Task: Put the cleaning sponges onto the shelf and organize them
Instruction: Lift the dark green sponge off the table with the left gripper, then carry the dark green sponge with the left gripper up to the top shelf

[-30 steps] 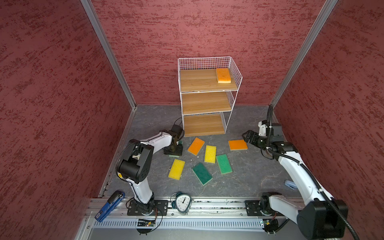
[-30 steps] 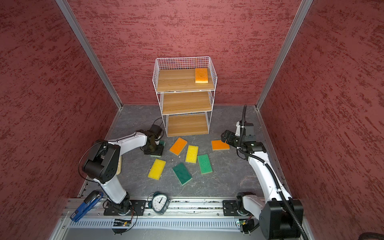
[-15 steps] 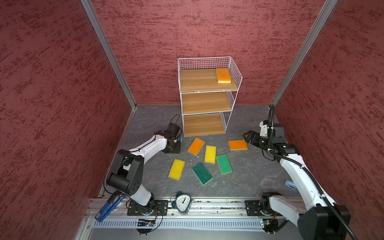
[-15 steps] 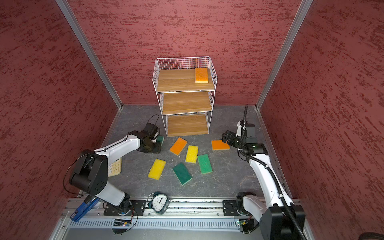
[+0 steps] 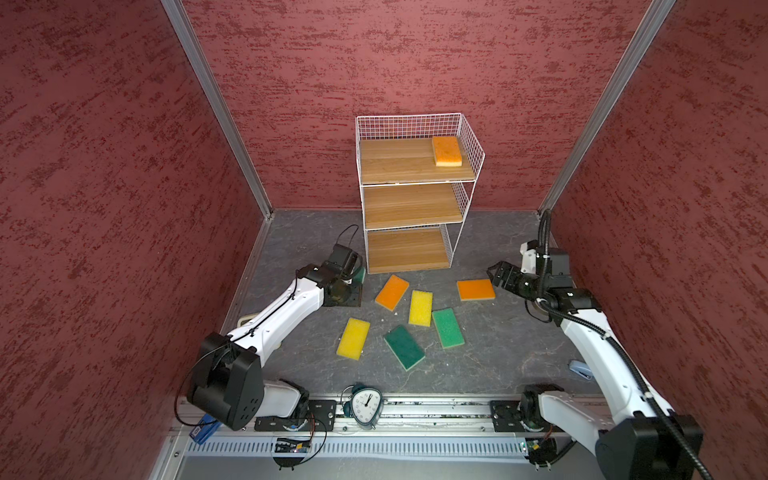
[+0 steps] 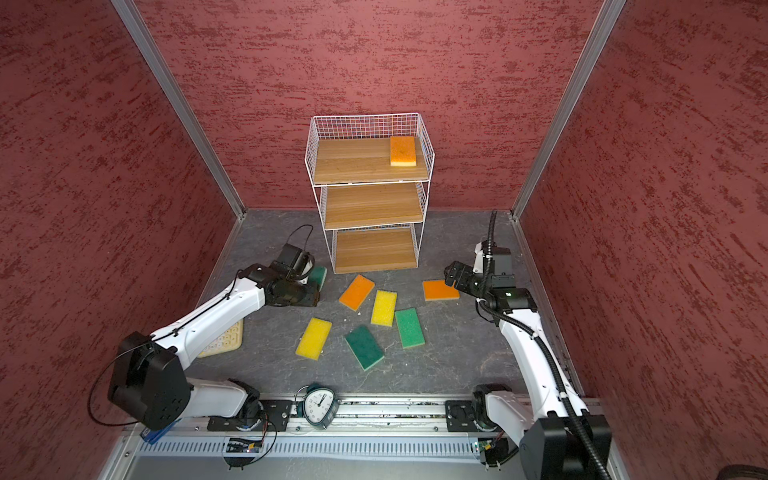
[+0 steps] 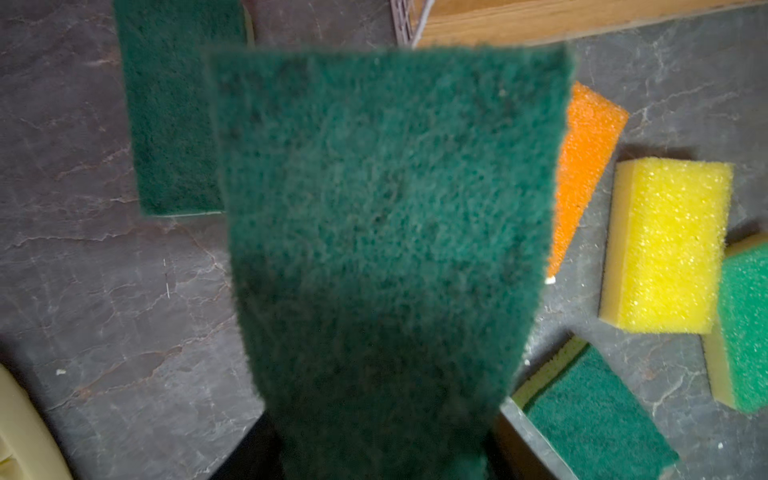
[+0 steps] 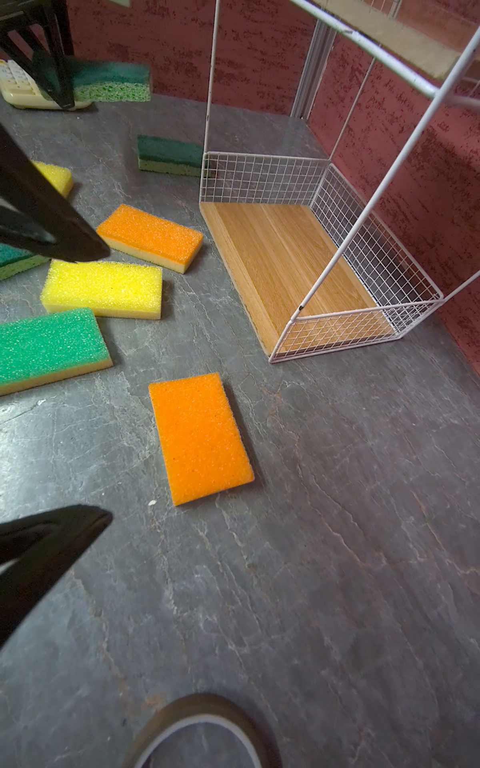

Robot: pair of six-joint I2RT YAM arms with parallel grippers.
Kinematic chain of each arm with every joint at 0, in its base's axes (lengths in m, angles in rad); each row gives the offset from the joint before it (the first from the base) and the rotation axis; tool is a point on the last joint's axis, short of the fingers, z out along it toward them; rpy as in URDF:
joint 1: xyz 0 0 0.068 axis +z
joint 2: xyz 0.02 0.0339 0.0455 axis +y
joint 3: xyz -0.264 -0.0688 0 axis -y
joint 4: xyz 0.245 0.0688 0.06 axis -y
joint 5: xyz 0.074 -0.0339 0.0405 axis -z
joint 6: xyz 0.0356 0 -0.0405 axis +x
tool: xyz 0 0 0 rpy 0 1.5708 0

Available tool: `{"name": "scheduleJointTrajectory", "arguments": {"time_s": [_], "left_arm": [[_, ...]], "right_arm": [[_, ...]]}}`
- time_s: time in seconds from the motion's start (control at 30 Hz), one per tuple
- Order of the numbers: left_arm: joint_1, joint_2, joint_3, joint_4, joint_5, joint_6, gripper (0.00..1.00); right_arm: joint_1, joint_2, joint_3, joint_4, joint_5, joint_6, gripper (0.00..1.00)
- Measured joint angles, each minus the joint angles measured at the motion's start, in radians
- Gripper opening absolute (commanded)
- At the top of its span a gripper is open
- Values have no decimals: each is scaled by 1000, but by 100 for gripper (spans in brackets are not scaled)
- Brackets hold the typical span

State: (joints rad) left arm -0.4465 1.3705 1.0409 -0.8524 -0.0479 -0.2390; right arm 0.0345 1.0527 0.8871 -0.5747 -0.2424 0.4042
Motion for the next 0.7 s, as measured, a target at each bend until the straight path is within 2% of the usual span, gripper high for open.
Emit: {"name": "scheduleJointTrajectory", "arguments": {"time_s": [0.47,0.7], "left_arm": [[-198,-122,245,-181,-118,-35,62],[-306,-85,461,-269,-191,-52,64]], "right_arm": [[0,-14,35,-14,-9,3,93],[0,-13,40,-15,-27,3,93]]}}
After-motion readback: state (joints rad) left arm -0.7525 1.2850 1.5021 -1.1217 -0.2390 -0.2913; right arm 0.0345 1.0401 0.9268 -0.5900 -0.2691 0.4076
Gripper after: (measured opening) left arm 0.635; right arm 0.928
